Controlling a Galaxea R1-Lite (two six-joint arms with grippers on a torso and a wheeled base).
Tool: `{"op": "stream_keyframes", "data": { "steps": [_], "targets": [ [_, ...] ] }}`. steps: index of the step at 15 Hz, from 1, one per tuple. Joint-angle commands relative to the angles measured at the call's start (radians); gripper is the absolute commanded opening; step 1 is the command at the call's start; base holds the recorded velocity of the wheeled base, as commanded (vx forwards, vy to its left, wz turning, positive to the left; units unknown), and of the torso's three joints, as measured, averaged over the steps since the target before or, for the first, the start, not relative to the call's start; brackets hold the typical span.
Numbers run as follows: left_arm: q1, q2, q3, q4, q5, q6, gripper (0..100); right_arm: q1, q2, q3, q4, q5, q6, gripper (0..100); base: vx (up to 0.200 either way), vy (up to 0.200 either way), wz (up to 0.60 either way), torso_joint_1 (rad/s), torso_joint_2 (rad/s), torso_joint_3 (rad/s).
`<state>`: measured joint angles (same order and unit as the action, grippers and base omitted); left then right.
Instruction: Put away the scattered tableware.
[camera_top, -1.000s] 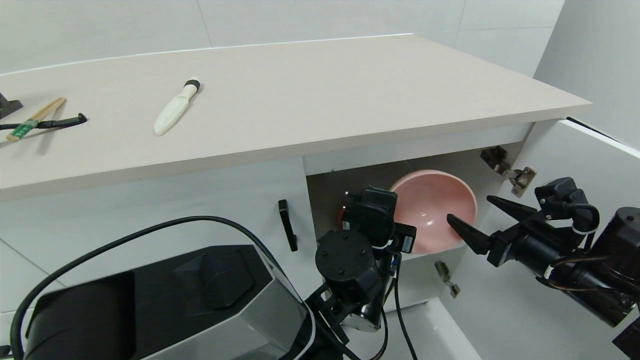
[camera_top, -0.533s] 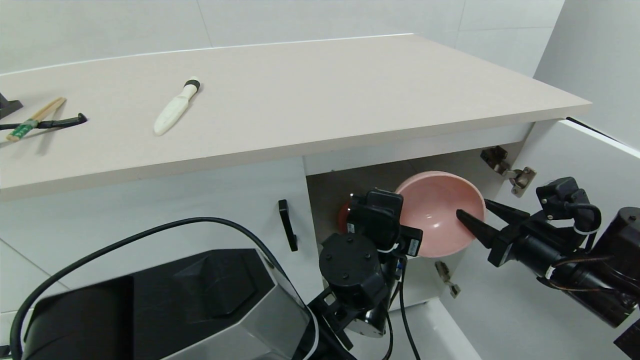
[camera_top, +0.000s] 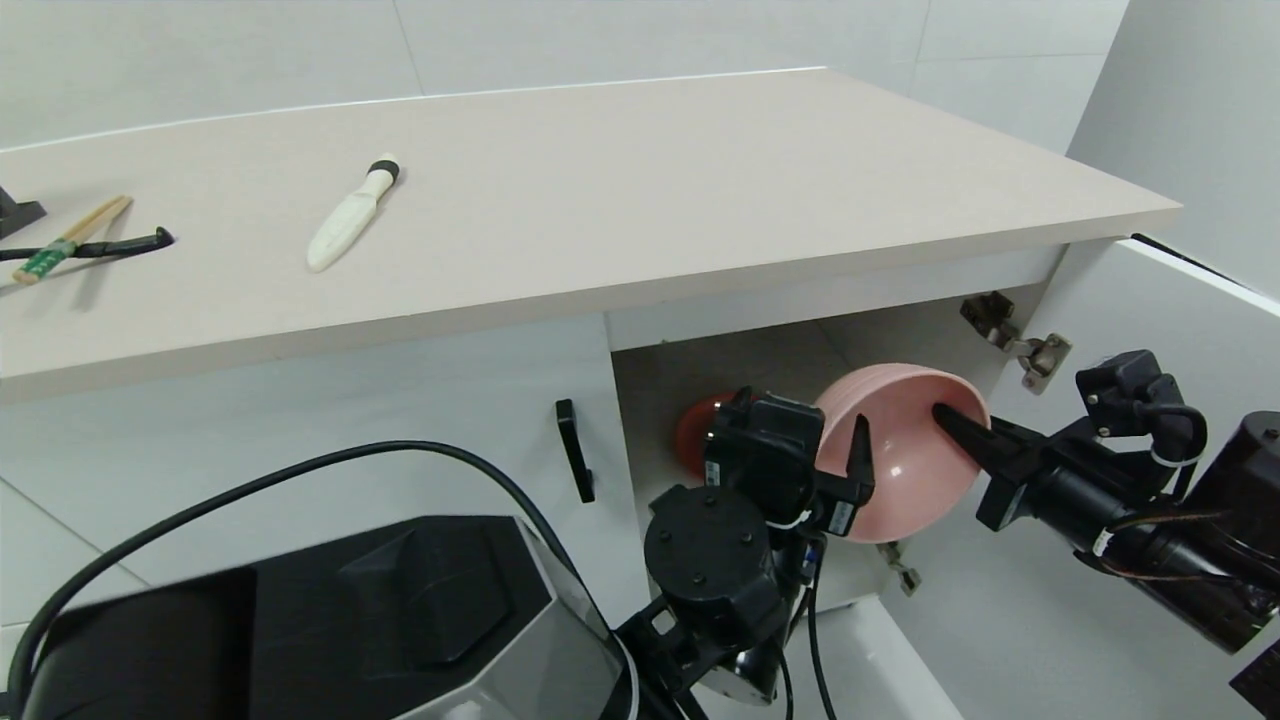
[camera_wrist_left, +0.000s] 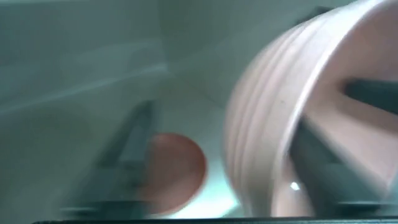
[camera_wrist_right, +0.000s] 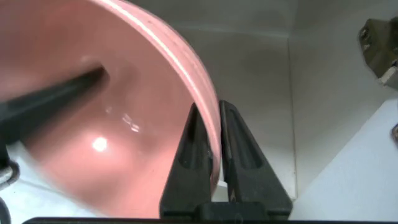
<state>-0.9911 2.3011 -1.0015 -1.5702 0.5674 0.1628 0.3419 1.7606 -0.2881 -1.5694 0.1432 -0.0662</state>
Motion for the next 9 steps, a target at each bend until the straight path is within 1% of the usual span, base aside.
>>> {"op": "stream_keyframes", "data": {
  "steps": [1, 2, 3, 4, 5, 6, 7, 8, 9],
  "targets": [
    [-0.040, -0.068, 0.086, -0.001, -0.023, -0.022, 100, 0.000, 0.005, 0.001, -0.001, -0.001, 0.000, 0, 0.000, 0.000, 0.00, 0.000, 0.00, 0.000],
    [-0.060, -0.121, 0.142, -0.001, -0.060, -0.054, 100, 0.000, 0.005, 0.001, -0.001, -0.001, 0.000, 0, 0.000, 0.000, 0.00, 0.000, 0.00, 0.000],
    [-0.063, -0.183, 0.222, -0.001, -0.120, -0.072, 100, 0.000, 0.005, 0.001, -0.001, -0.001, 0.000, 0, 0.000, 0.000, 0.00, 0.000, 0.00, 0.000],
    [-0.057, -0.259, 0.330, -0.001, -0.222, -0.083, 100, 0.000, 0.002, 0.003, -0.001, -0.001, 0.000, 0, 0.000, 0.000, 0.00, 0.000, 0.00, 0.000],
    [-0.038, -0.322, 0.420, -0.001, -0.327, -0.100, 100, 0.000, 0.002, 0.003, -0.001, -0.001, 0.000, 0, 0.000, 0.000, 0.00, 0.000, 0.00, 0.000],
    [-0.023, -0.359, 0.465, -0.001, -0.390, -0.106, 100, 0.000, 0.002, 0.003, -0.001, -0.001, 0.000, 0, 0.000, 0.000, 0.00, 0.000, 0.00, 0.000],
    [0.032, -0.433, 0.546, -0.001, -0.535, -0.112, 100, 0.000, 0.002, 0.004, -0.001, -0.001, 0.000, 0, 0.000, 0.000, 0.00, 0.000, 0.00, 0.000],
    [0.072, -0.473, 0.604, -0.001, -0.649, -0.112, 100, 0.000, 0.003, 0.006, -0.001, -0.001, 0.000, 0, 0.000, 0.000, 0.00, 0.000, 0.00, 0.000],
    [0.114, -0.516, 0.678, -0.001, -0.793, -0.111, 100, 0.000, 0.003, 0.007, -0.001, -0.001, 0.000, 0, 0.000, 0.000, 0.00, 0.000, 0.00, 0.000]
  ]
}}
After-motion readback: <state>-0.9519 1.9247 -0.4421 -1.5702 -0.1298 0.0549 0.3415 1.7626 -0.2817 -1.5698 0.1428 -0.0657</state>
